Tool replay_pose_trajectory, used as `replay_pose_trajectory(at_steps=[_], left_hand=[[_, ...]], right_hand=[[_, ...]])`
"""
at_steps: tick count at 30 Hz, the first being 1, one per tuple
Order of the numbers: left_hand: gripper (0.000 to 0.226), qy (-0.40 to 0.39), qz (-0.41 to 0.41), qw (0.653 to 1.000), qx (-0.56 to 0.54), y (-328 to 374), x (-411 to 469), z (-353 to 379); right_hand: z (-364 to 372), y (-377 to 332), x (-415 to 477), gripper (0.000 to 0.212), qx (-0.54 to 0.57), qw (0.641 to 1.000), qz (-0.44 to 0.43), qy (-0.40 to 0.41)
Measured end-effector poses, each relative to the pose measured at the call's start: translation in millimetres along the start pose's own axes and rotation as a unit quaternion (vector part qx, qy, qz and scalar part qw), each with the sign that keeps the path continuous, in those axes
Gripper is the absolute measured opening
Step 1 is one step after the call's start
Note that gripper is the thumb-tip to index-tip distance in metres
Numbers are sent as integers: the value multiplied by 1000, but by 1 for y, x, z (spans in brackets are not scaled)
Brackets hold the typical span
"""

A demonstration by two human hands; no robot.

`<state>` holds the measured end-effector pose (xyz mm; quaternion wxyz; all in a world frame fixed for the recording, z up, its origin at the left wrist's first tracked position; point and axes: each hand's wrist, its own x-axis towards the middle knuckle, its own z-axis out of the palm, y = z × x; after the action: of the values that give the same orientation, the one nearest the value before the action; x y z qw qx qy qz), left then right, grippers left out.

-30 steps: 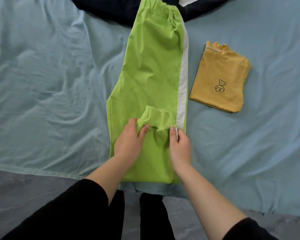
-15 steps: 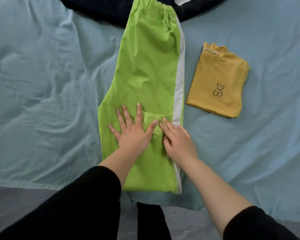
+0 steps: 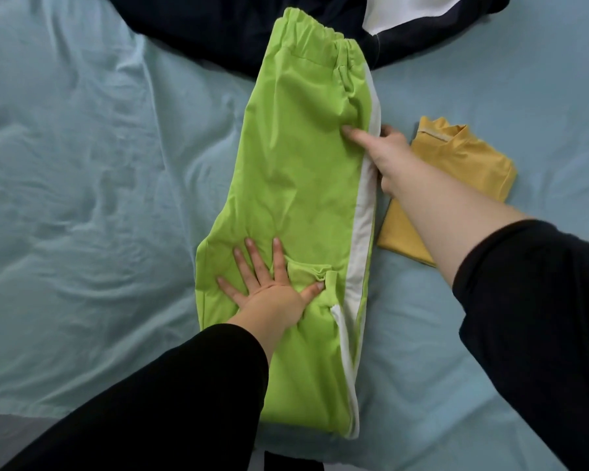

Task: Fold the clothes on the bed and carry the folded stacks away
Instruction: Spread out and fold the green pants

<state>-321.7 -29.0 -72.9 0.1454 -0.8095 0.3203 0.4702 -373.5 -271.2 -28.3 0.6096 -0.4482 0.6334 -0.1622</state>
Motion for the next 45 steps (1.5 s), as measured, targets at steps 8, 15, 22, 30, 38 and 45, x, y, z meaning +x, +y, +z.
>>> replay_pose_trajectory(at_steps=[8,15,22,30,38,45], left_hand=[[110,20,4,1000,0,0,-4,1],[112,18,86,993,-78,-14,-40,-23],[89,-125,42,676,-725,-99,-106,-24],[78,-180,-3,717,-673,-103,-105,11],[35,-2,25,826,-564,-100,-104,12],[58,407,196,874,-180,-72,-110,9]], right_hand=[[4,-3,-33,22,130,988,-6,-79],[-7,-9,-111,27,79,977,-68,-188],[-41,75,-193,12,-437,692,-570,-74],[-64,167,-224,86,-630,686,-297,-210],[-52,186,-263,77,-642,644,-342,-235],[-35,157,-255,49,-376,871,-315,-19]])
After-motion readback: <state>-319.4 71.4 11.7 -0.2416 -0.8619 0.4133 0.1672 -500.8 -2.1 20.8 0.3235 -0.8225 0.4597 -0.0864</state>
